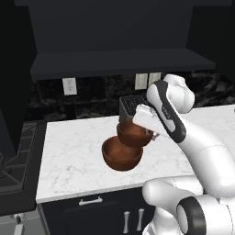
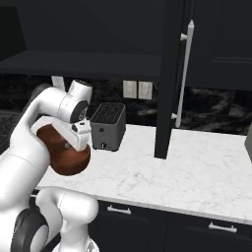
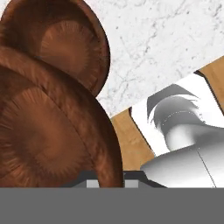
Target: Pick up the bowls on the counter and stack them on top of one another in the open cabinet. Place the smaller bowl on top of the larger bowl.
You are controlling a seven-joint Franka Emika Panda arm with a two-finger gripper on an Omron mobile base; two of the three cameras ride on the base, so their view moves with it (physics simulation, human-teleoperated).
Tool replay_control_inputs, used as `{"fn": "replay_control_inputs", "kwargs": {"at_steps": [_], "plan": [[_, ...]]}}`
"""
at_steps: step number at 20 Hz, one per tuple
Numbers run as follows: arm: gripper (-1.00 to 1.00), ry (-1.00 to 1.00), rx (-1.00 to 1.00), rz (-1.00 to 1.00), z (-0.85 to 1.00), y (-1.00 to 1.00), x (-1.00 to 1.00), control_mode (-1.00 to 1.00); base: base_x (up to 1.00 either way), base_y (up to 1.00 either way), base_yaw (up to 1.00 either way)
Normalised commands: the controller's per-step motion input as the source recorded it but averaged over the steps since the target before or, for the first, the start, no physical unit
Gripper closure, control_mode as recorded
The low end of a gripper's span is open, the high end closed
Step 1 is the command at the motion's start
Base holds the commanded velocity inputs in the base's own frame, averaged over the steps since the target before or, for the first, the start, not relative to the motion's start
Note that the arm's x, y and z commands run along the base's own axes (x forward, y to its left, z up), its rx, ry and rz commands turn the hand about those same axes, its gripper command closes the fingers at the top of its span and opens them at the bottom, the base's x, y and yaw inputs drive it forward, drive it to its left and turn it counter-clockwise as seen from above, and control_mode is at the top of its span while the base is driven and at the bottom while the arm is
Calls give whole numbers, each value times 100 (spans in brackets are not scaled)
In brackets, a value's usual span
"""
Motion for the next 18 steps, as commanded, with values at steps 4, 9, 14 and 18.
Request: {"fn": "replay_control_inputs", "kwargs": {"at_steps": [4,9,14,18], "plan": [[100,7,-10,14,-23,48,6,-100,0,0,0],[100,1,-22,1,-53,3,25,-100,0,0,0],[100,0,-15,0,-47,0,24,-100,0,0,0],[100,-2,-2,0,-31,0,23,-100,0,0,0]]}}
